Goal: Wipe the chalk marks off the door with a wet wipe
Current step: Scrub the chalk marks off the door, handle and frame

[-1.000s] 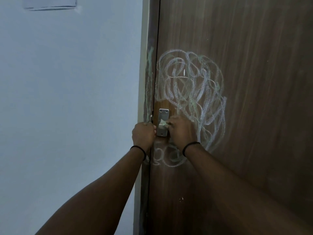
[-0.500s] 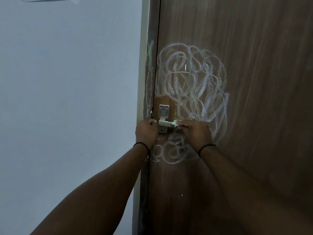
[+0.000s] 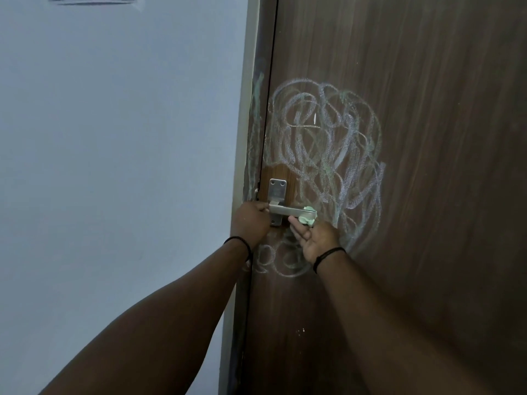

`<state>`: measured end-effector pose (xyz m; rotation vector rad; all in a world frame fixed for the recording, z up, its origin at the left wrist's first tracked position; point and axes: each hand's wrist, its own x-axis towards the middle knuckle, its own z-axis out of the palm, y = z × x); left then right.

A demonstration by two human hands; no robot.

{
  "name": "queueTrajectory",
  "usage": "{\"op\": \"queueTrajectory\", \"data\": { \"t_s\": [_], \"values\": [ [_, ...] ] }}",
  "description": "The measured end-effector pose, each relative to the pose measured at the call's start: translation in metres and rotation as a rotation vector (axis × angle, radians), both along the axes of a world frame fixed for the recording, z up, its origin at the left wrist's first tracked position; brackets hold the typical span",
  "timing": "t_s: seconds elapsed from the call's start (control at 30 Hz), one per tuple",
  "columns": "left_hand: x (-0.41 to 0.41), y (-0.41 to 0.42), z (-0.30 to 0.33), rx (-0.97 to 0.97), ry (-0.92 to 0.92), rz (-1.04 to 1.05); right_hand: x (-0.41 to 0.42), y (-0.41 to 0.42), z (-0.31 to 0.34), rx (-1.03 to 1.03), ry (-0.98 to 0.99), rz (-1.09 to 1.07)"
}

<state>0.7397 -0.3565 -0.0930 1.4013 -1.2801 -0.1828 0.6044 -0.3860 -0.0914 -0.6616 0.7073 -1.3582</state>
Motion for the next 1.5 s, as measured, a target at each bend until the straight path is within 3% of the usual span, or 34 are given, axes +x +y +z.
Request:
{"op": "queueTrajectory", "data": {
  "t_s": [0.33,0.4,0.5,0.57,0.7,0.83,0.97,1.07,1.17,1.27,1.4,1.5],
  "values": [
    [0.003,0.002,-0.004,0.017,0.060,-0.028,0.017,0.004,-0.003,-0.089,0.157,0.179],
    [0.003,-0.001,-0.007,0.030,0.080,0.000,0.007,0.009,-0.009,-0.179,0.381,0.033],
    [0.000,-0.004,-0.010,0.032,0.120,-0.004,-0.006,0.020,-0.023,-0.582,1.017,-0.546],
    [-0.004,-0.004,-0.012,0.032,0.131,-0.022,-0.006,0.030,-0.024,-0.878,1.142,-0.710],
    [-0.009,-0.003,-0.010,-0.019,0.123,-0.025,0.004,0.012,-0.008,-1.142,1.396,-0.762],
    [-0.006,-0.001,-0.008,-0.081,0.092,0.031,0.018,-0.007,-0.007,-1.216,1.654,-0.452],
    [0.000,0.000,-0.007,-0.072,0.051,0.120,0.021,-0.012,-0.003,-1.362,1.784,-0.381],
    [0.004,-0.001,-0.005,-0.024,0.053,0.148,0.000,-0.008,0.002,-1.568,1.792,-0.458],
    [0.004,0.000,-0.005,-0.024,0.080,0.122,-0.039,-0.007,-0.002,-1.644,1.775,-0.565],
    [0.001,0.000,-0.005,-0.035,0.111,0.096,-0.071,-0.010,-0.010,-1.598,1.706,-0.668],
    [-0.001,-0.002,-0.006,-0.038,0.090,0.077,-0.084,-0.004,-0.005,-1.342,1.512,-0.670],
    [-0.002,-0.006,-0.004,-0.059,0.070,0.059,-0.060,-0.003,0.010,-1.329,1.522,-0.764]
  ]
}}
